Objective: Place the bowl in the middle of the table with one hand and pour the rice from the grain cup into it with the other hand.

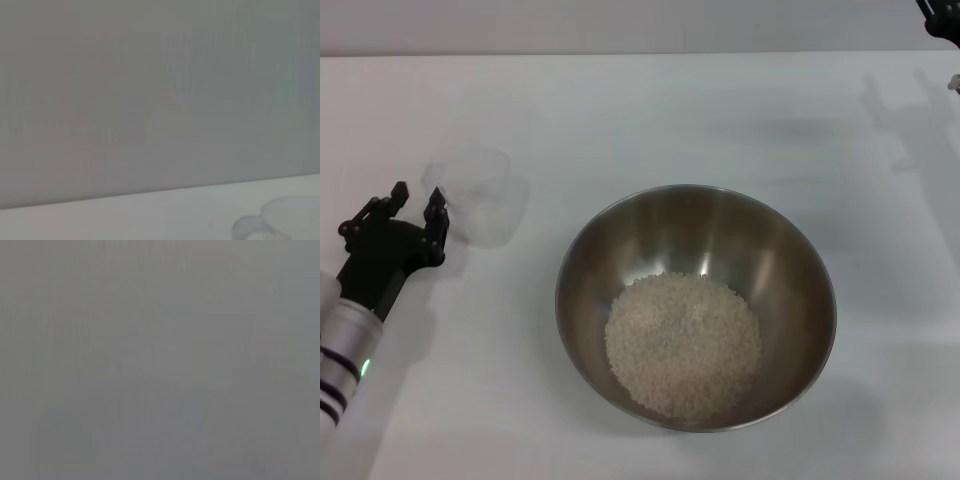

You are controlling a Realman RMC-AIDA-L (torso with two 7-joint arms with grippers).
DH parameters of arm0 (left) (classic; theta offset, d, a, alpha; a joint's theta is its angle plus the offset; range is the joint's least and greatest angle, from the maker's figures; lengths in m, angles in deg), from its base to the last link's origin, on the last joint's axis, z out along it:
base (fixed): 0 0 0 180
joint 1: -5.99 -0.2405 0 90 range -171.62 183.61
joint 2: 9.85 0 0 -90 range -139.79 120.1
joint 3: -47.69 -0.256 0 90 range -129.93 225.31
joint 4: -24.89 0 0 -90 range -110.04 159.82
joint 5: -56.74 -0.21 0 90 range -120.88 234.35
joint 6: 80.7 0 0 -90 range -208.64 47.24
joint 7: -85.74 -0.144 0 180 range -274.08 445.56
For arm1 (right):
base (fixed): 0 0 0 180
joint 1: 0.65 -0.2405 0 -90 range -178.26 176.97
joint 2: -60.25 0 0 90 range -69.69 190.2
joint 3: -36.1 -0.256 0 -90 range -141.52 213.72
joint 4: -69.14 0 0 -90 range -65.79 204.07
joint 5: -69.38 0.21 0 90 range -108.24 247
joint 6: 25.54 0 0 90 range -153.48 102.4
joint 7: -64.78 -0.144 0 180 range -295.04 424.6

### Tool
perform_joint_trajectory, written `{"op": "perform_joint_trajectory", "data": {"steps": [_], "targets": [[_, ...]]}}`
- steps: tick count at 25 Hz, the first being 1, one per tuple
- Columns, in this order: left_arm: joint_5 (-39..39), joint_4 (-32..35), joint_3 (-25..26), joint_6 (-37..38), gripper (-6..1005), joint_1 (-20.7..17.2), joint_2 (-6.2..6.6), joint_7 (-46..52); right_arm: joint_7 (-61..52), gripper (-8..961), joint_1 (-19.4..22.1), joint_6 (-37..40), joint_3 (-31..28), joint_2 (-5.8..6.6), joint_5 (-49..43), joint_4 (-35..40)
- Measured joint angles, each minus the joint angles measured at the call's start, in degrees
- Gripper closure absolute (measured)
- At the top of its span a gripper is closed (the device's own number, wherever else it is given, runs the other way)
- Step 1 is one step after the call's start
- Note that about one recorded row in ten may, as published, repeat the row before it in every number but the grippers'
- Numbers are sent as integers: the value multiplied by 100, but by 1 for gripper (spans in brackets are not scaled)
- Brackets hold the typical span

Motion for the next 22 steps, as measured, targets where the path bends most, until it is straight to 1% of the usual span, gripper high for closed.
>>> {"op": "perform_joint_trajectory", "data": {"steps": [6, 7, 8, 9, 11, 13, 16, 18, 22], "targets": [[1, 1, -52, 434, 592, -314, 18, -18, 0, 193, -15, -36, -14, 9, -2, -19], [3, 11, -59, 566, 592, -400, 19, -13, 0, 193, -15, -39, -8, 9, -2, -27], [2, 12, -64, 874, 592, -545, 19, 2, 0, 193, -8, -40, 0, 9, -3, -30], [2, 12, -64, 874, 591, -545, 19, 2, 0, 193, 7, -43, 8, 9, -8, -36], [2, 13, -65, 1308, 591, -696, 20, 28, 0, 193, 48, -44, 17, 0, -114, -42], [10, -2, -64, 1862, 586, -787, 19, 36, 4, 193, 136, -45, 19, -52, -474, -52], [40, -41, -26, 2241, 579, -696, 3, 97, 6, 193, 191, -45, 21, -95, -578, -50], [43, -39, -27, 2267, 574, -531, 1, 158, 6, 193, 290, -45, 42, -135, -631, 3], [54, 11, 10, 2162, 565, -239, 0, 195, -34, 193, 386, -41, 73, -160, -673, 76]]}}
